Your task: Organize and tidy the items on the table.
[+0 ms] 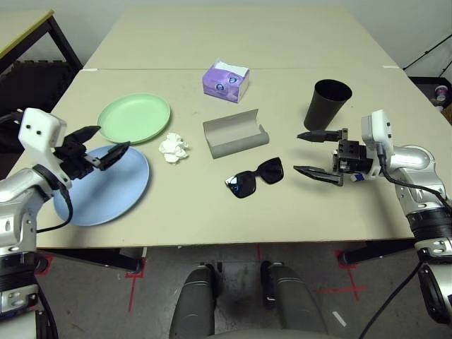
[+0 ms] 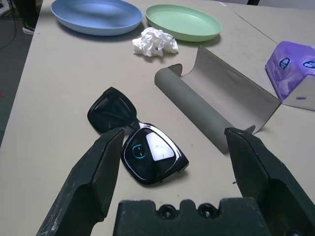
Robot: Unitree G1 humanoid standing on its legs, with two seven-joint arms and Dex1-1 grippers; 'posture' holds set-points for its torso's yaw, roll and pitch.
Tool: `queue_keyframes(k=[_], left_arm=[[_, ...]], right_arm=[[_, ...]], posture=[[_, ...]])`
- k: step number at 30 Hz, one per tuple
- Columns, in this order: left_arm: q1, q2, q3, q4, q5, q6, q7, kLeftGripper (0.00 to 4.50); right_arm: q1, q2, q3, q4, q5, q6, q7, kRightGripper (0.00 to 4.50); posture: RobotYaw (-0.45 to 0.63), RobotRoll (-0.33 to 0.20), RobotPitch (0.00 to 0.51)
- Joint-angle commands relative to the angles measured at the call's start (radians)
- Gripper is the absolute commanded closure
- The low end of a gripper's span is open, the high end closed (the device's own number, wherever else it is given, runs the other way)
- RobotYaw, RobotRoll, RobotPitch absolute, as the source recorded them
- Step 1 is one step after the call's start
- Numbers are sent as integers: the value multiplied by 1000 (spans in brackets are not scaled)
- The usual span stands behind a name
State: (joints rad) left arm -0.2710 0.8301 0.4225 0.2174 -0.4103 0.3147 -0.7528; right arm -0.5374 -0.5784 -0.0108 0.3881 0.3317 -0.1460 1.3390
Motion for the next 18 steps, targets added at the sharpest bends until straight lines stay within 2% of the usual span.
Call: queue_keyframes(k=[1, 9, 18], left_arm=[[18, -3, 30, 20, 16, 19, 57, 0], [132, 48, 69, 60, 60, 22, 90, 0], [160, 63, 100, 90, 70, 22, 92, 0]], right_arm=[[12, -1, 4, -24, 4, 7, -4, 24], [6, -5, 8, -25, 4, 14, 7, 24], [-14, -5, 13, -7, -5, 6, 24, 24]], posture=[[-4, 0, 145], [3, 0, 151], [7, 0, 153]])
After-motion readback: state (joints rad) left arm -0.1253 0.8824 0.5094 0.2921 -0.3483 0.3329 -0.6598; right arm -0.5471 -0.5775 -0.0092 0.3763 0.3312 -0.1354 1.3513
